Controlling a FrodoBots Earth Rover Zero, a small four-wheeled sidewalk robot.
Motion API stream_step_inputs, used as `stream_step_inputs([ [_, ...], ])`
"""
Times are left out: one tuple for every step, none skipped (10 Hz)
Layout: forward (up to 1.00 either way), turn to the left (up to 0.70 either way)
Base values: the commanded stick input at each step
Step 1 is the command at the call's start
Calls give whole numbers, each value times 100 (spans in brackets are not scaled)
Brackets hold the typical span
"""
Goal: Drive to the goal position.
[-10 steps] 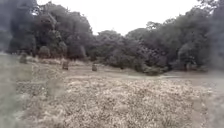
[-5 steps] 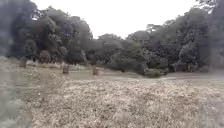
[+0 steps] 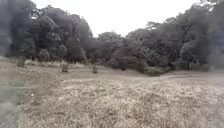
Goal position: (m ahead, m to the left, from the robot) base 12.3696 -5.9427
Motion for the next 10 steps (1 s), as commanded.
stream_step_inputs([
  [45, 0],
  [45, 0],
  [45, 0],
  [45, 0],
  [45, 0],
  [45, 0],
  [45, 0],
  [45, 0],
  [0, 0],
  [0, 0],
])
